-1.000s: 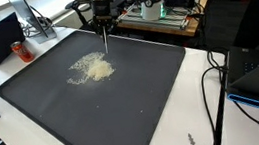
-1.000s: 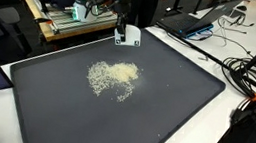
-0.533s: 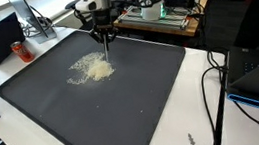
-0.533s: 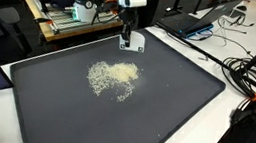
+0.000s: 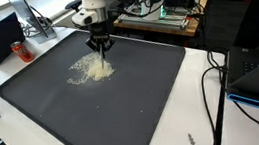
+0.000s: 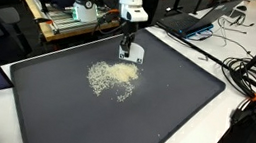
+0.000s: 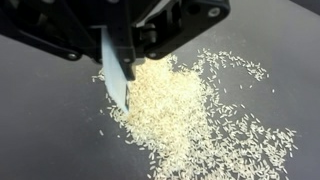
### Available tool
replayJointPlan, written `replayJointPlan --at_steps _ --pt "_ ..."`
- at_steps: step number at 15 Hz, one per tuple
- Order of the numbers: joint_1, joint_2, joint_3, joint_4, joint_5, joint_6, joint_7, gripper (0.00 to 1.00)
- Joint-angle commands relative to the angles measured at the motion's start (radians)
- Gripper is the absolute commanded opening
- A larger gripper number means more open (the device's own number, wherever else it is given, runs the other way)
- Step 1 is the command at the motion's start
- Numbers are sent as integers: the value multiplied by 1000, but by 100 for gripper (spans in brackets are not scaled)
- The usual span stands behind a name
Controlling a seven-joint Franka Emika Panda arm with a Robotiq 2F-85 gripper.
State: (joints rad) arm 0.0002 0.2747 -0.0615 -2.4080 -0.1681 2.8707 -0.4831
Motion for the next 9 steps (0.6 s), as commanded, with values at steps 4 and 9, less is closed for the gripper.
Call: replayJointPlan --at_steps 4,9 --pt "-7 105 -19 90 -108 -9 97 1" --pt "-5 165 -24 129 -117 -14 108 1"
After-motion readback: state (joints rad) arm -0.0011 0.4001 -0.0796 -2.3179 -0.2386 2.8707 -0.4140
